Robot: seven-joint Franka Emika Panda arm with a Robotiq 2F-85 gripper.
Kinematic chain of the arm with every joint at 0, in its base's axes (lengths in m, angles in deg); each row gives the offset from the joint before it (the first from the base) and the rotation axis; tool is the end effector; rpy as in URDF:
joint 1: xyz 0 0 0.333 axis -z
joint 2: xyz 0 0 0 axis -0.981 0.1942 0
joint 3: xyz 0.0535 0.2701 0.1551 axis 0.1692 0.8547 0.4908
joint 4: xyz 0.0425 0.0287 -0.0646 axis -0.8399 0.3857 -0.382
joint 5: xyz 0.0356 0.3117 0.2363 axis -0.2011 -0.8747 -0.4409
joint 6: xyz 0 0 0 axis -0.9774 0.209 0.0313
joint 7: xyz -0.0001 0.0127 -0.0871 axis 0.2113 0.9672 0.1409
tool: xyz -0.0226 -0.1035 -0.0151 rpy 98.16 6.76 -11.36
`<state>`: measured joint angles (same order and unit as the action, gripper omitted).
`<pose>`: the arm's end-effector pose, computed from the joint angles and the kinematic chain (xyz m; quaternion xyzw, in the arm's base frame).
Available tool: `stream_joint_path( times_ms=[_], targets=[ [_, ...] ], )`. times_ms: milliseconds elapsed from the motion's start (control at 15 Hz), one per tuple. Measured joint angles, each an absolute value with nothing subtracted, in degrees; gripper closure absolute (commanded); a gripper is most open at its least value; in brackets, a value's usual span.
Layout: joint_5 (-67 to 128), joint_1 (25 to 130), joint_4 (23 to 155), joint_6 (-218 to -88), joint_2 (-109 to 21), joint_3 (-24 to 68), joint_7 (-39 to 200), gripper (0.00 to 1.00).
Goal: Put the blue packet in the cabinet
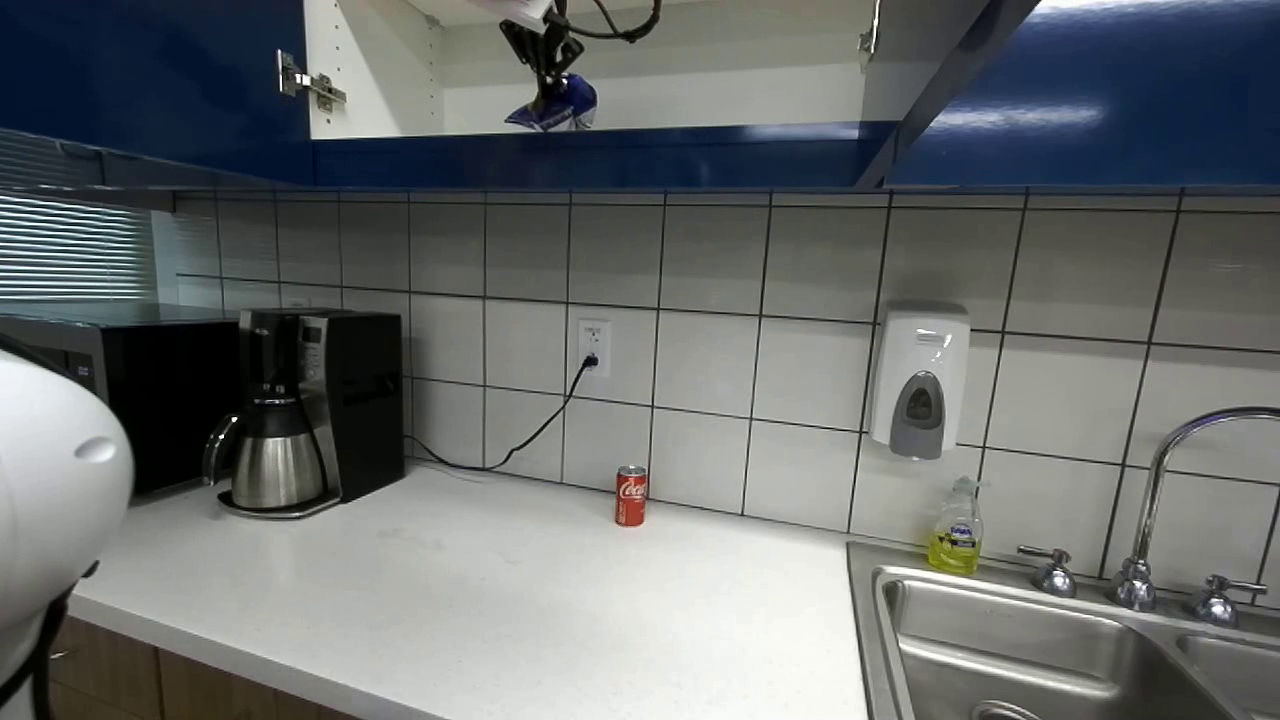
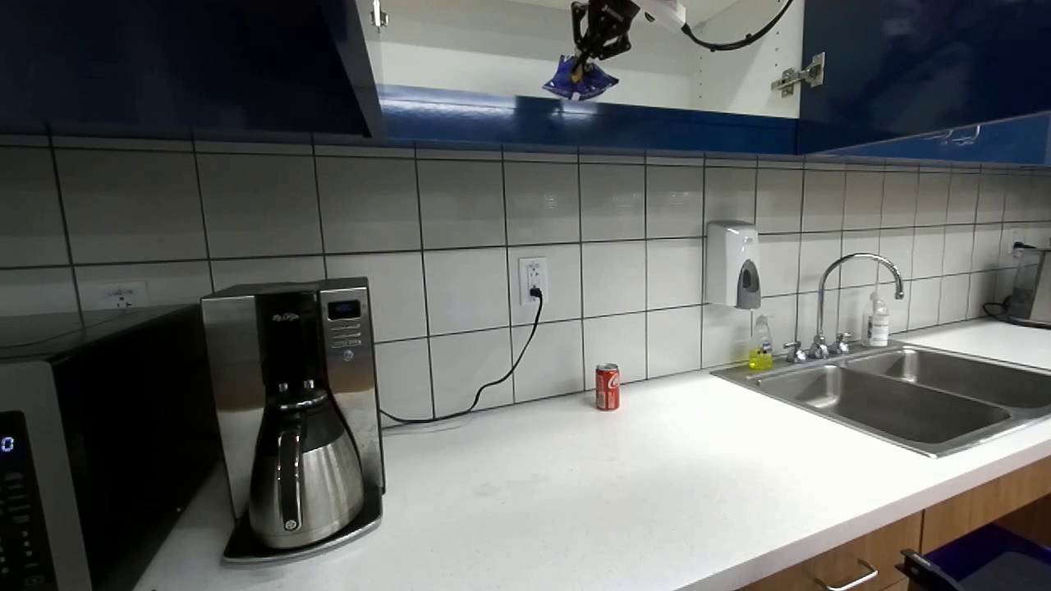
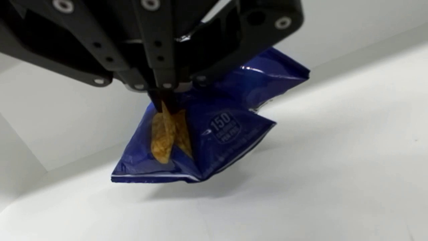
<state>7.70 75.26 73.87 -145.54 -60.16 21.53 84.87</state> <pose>0.5814 0.0014 0.8089 -0.8945 0.0452 -0.4143 0.1619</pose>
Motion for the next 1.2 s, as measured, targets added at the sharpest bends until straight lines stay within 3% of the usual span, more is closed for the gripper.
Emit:
stream_joint_path(
  times_ms=[667,733,867,1200],
  targets=[
    [8.58,75.26,69.03,-142.5,-55.26,20.94,81.77,0.97],
    [8.59,75.26,68.74,-142.27,-55.02,20.88,81.52,0.72],
    [8.6,75.26,68.07,-141.72,-54.61,20.75,80.91,0.68],
    [8.6,75.26,67.28,-141.16,-54.38,20.45,80.21,0.3]
  ],
)
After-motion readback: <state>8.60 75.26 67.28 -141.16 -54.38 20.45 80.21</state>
